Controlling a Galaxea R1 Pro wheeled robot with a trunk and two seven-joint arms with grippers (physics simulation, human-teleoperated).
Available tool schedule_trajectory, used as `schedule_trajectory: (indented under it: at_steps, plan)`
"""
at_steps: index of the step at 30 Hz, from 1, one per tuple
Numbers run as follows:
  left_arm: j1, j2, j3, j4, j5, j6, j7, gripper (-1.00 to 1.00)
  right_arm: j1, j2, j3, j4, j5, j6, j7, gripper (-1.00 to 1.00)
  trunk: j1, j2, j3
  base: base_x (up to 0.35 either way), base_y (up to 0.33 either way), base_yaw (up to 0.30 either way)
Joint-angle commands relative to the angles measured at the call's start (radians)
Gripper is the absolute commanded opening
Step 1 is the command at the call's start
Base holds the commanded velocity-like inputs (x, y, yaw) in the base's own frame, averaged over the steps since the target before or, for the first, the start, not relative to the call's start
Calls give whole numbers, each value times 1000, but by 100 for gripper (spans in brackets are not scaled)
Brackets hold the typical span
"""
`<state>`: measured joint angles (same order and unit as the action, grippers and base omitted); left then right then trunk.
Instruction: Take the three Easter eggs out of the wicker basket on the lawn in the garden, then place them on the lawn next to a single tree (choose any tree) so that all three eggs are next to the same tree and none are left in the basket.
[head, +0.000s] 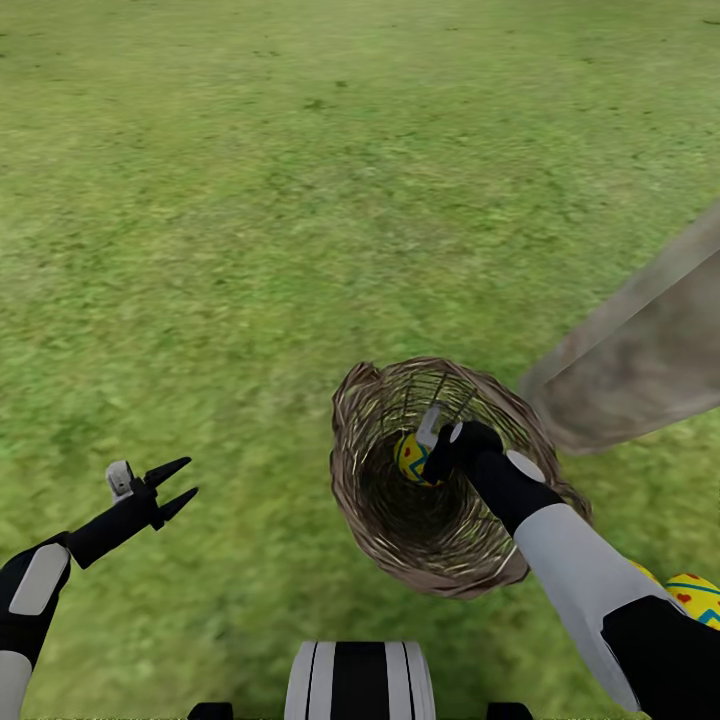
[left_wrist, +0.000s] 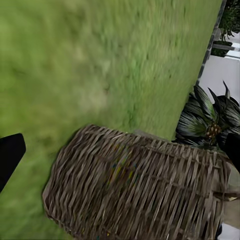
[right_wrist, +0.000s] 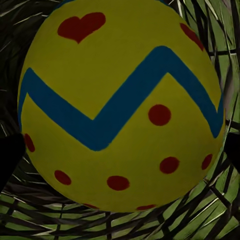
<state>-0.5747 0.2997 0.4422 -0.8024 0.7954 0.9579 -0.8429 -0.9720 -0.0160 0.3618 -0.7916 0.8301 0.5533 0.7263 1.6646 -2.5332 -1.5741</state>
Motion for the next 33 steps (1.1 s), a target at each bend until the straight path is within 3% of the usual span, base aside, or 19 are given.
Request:
schedule_trajectory:
  at_steps: [1,12,18,19,27,33]
  plan:
    - [-1,0,1,0,-2,4,-4,100,0,-1,3,-2,8,2,7,100,0,0,-1,0,0,0]
    - [-1,-1,0,-4,-4,4,-2,100,0,4,5,3,8,2,8,100,1,-1,-8,0,0,0]
    - [-1,-1,0,-5,-4,4,-2,100,0,5,6,6,8,2,10,100,3,-2,-24,0,0,0]
    - [-1,-1,0,-6,-4,4,-2,100,0,5,6,6,7,2,10,-100,3,-2,-24,0,0,0]
    - [-1,-1,0,-6,-4,4,-2,100,0,5,9,6,7,2,13,-100,4,-2,-35,0,0,0]
    - [-1,-1,-1,-5,-5,3,-3,100,0,5,9,6,7,2,13,-100,3,-2,-32,0,0,0]
